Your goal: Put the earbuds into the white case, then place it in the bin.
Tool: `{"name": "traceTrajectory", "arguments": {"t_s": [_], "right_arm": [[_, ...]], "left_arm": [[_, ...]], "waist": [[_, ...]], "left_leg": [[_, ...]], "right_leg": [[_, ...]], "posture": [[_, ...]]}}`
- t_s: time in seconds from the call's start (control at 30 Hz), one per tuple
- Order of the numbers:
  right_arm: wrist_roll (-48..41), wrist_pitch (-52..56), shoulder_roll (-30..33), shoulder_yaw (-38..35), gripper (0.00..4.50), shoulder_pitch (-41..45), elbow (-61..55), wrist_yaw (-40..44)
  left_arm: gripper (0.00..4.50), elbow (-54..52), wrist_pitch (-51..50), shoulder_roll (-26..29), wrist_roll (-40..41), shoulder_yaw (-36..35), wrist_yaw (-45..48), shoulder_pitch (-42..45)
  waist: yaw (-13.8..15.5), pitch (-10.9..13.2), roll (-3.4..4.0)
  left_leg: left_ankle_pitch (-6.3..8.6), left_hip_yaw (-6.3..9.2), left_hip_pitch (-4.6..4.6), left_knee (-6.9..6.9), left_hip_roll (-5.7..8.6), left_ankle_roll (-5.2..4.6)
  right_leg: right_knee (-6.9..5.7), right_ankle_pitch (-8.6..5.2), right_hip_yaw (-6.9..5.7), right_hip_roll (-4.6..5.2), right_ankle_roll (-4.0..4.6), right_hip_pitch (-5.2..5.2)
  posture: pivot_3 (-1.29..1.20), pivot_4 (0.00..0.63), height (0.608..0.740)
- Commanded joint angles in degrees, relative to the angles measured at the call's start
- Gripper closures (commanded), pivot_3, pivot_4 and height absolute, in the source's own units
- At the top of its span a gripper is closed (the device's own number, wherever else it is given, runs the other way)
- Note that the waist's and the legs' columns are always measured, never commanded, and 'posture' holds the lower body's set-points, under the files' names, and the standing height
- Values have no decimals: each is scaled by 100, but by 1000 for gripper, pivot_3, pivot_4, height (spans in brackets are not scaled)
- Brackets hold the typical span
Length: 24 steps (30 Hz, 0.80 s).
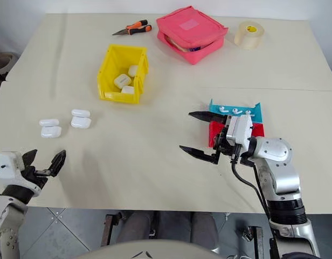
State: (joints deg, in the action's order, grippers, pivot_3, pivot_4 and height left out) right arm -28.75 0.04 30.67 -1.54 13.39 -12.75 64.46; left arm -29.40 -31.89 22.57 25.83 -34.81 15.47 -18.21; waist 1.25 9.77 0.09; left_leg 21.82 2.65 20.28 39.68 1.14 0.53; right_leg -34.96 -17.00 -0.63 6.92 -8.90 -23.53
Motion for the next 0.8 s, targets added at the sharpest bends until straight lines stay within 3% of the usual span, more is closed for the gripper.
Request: {"name": "traceTrajectory", "arguments": {"t_s": [0.03,0.13,0.23,0.37,0.5,0.8], "right_arm": [[-113,208,219,-95,0,-48,-147,27],[-140,475,403,-73,0,-68,-159,65],[-174,605,440,-55,0,-83,-212,57],[-148,644,415,-37,0,-140,-279,45],[-117,625,370,-43,0,-216,-333,-61],[-41,517,314,-68,0,-364,-397,-303]], "left_arm": [[41,-229,-1740,602,314,-196,-580,644],[41,-115,-3303,1110,485,-300,-994,1553],[41,96,-4204,1650,281,7,-1136,2375],[41,637,-5268,1910,85,189,-1281,3357],[41,1184,-5549,2126,-187,363,-1269,3836],[41,1682,-5617,2267,-475,484,-1008,4041]], "waist": [[3,0,0],[-16,0,0],[-60,0,-1],[-152,0,-1],[-203,1,-1],[-165,0,-1]], "left_leg": [[0,0,-1,0,2,0],[-2,6,0,3,4,3],[-2,6,0,0,4,3],[-3,5,0,-6,5,5],[-6,0,-2,-9,1,12],[-6,1,-1,-8,0,16]], "right_leg": [[-2,0,0,-1,0,0],[-12,-1,-2,-6,1,-1],[-12,-1,-1,-10,2,-5],[-13,-1,-2,-11,2,-8],[-15,-1,-2,-16,2,-14],[-14,-1,-2,-14,2,-15]], "posture": [[0,150,740],[0,150,740],[0,150,740],[0,150,740],[0,150,740],[0,150,740]]}}
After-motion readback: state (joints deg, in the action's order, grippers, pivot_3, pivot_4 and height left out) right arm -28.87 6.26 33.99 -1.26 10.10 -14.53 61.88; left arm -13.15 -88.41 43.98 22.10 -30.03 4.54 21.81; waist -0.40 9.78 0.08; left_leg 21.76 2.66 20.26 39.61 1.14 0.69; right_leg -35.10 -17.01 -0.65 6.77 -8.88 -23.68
